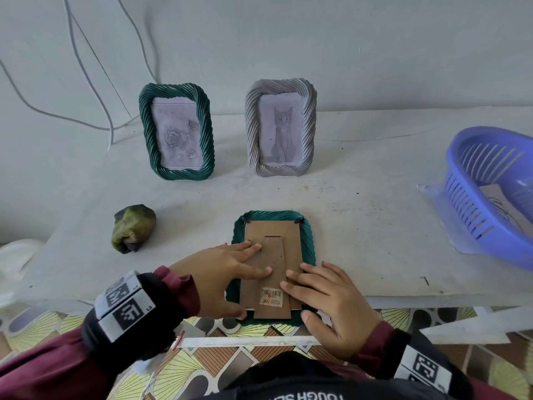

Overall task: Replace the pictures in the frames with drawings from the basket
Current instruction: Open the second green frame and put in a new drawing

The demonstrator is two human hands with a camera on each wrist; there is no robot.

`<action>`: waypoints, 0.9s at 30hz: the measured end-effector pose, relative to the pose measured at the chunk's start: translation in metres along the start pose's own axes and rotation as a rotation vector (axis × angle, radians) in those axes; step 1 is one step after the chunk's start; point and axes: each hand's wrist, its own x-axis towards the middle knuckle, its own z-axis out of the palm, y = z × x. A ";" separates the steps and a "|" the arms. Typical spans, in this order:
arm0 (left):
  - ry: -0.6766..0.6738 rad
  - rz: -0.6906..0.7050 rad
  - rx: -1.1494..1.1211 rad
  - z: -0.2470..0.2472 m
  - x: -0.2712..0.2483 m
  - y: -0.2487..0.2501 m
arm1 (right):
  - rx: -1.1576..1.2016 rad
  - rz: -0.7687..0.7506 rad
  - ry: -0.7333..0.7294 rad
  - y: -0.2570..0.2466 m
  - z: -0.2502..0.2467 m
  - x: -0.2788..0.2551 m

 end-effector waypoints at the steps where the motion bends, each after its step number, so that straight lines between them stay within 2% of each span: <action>1: -0.016 -0.003 0.028 -0.002 0.001 0.001 | 0.001 0.000 0.006 0.000 0.000 0.001; 9: -0.153 0.016 0.226 -0.009 0.009 0.010 | -0.001 0.009 0.011 0.000 -0.001 0.003; 12: -0.166 0.038 0.282 -0.010 0.011 0.011 | -0.001 0.017 0.011 -0.001 -0.001 0.003; 21: -0.096 0.071 0.213 -0.008 0.008 0.004 | 0.010 0.026 0.000 0.000 -0.001 0.003; 27: 0.124 0.024 -0.069 -0.006 0.003 -0.005 | 0.116 0.087 -0.004 -0.001 -0.002 0.005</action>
